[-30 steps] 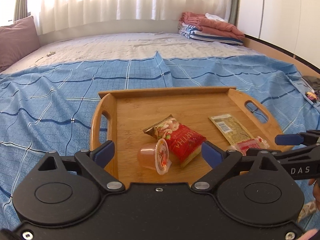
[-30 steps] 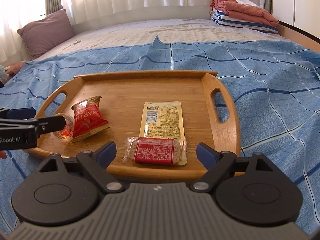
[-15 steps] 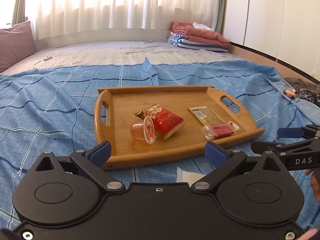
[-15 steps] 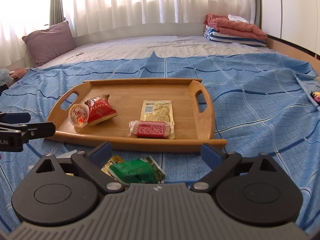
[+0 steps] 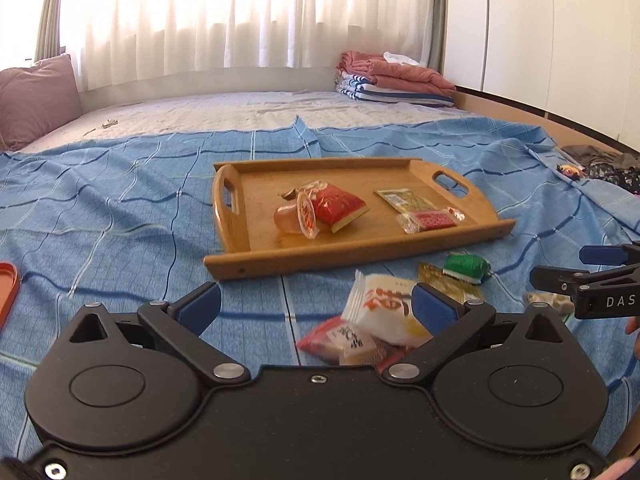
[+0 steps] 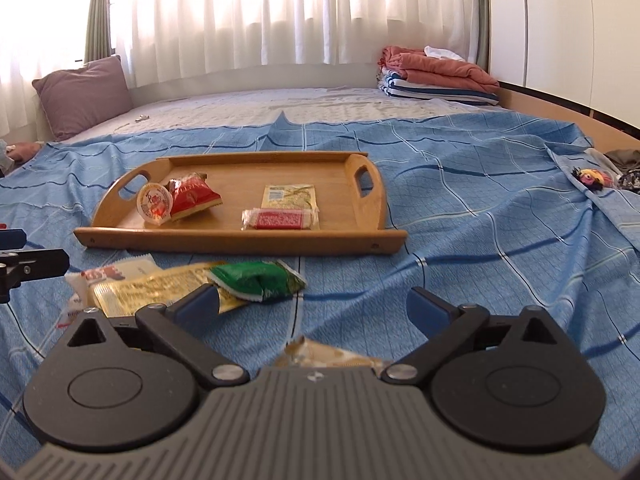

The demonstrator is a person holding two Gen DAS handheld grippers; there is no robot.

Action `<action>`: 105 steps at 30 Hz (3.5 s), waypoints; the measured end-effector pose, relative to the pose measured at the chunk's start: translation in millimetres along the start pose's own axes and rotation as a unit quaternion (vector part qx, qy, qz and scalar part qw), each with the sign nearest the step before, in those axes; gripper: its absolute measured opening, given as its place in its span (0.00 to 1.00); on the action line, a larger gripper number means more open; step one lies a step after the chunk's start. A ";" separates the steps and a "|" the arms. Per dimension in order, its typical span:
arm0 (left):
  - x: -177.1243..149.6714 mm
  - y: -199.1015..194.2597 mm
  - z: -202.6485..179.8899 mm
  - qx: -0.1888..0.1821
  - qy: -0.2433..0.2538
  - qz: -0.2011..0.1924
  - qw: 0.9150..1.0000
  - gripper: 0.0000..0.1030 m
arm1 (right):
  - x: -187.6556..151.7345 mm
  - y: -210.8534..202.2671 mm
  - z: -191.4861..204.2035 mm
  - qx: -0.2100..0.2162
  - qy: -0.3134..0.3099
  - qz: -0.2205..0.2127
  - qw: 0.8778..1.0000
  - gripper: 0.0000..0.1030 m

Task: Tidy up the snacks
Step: 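Move both open tools back from the tray to the snack pile, then grasp the pink-and-white snack bag with the left tool while the right tool grasps the cream wafer bar, then carry the snack bag and wafer bar over the wooden tray and lower them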

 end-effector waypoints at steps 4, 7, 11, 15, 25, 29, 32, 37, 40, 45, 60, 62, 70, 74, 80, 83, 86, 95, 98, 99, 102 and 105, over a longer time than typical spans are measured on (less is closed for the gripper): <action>-15.6 1.3 4.9 0.018 0.004 0.019 1.000 0.94 | -9.3 -1.7 -6.1 -0.013 0.002 0.002 1.000 1.00; -24.4 1.7 7.1 0.017 0.002 0.032 0.999 0.89 | -15.5 -2.0 -9.2 -0.015 0.006 0.006 1.000 1.00; -29.9 3.4 4.9 0.009 -0.001 0.039 0.999 0.86 | -26.0 3.1 -11.1 -0.025 0.000 0.015 1.000 1.00; -30.7 8.2 -0.5 0.004 -0.002 0.041 0.999 0.85 | -35.1 8.2 -10.0 -0.028 -0.001 0.024 0.999 1.00; -35.1 20.4 -9.7 0.012 -0.005 0.035 0.999 0.84 | -42.7 11.9 -3.7 -0.037 -0.017 0.028 0.999 1.00; -34.6 23.5 -9.8 0.019 -0.010 0.029 0.999 0.84 | -43.0 14.2 -2.2 -0.043 -0.024 0.030 0.998 1.00; -36.2 25.2 -7.2 0.022 -0.023 0.028 0.999 0.84 | -44.6 15.4 -1.5 -0.046 -0.026 0.030 0.998 1.00; -41.1 22.6 0.7 0.042 -0.050 0.017 0.998 0.84 | -46.4 17.1 -2.3 -0.046 -0.021 0.030 0.998 1.00; -39.7 18.3 3.7 0.062 -0.045 0.008 0.997 0.81 | -47.5 18.2 -2.9 -0.046 -0.019 0.031 0.998 1.00; -39.8 15.2 14.6 0.087 -0.063 0.004 0.994 0.81 | -47.9 18.0 -2.3 -0.049 -0.021 0.028 0.998 1.00; -38.0 45.0 0.3 0.075 -0.070 0.026 0.994 0.72 | -49.9 19.8 -2.3 -0.049 -0.018 0.027 0.998 1.00; -39.1 47.1 1.5 0.073 -0.073 0.030 0.994 0.72 | -50.0 20.0 -2.5 -0.049 -0.018 0.027 0.998 1.00; -39.3 47.3 2.8 0.084 -0.062 0.035 0.994 0.57 | -47.0 25.9 -1.4 -0.061 -0.009 0.063 0.996 1.00; -39.1 44.3 -1.1 0.070 -0.054 0.032 0.996 0.37 | -46.9 24.7 0.7 -0.084 0.013 0.073 0.994 1.00; -39.1 38.5 -1.3 0.061 -0.055 0.032 0.996 0.36 | -42.0 19.2 1.6 -0.092 0.060 0.067 0.992 0.99; -38.2 34.2 1.8 0.063 -0.061 0.031 0.996 0.36 | -36.5 17.5 2.5 -0.085 0.082 0.063 0.991 0.92; -37.7 29.8 5.9 0.069 -0.064 0.030 0.995 0.36 | -32.3 18.5 5.4 -0.082 0.087 0.062 0.991 0.84; -31.9 15.8 13.5 0.078 -0.067 0.019 0.995 0.36 | -28.2 14.3 19.6 -0.059 0.061 0.051 0.995 0.62; -26.7 10.5 12.7 0.078 -0.061 0.010 0.995 0.36 | -24.2 9.5 24.1 -0.039 0.056 0.047 0.997 0.57; -25.1 9.1 12.5 0.078 -0.060 0.008 0.995 0.36 | -22.7 7.5 25.6 -0.036 0.052 0.042 0.997 0.57; -18.8 5.8 12.9 0.077 -0.058 0.001 0.995 0.36 | -17.1 1.2 29.5 -0.026 0.044 0.032 0.998 0.56; -11.4 4.0 14.0 0.076 -0.055 -0.006 0.996 0.35 | -9.8 -3.6 31.2 -0.020 0.046 0.023 0.998 0.56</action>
Point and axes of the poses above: each gripper's, at about its wrist camera, not at the fingertips, and y roughly the way its jaws point, z to its left, x to its top, the point moved 8 cm from there along y, roughly the way its jaws point, and after that the axes turned 14 degrees about -x, right-handed, at the moved point
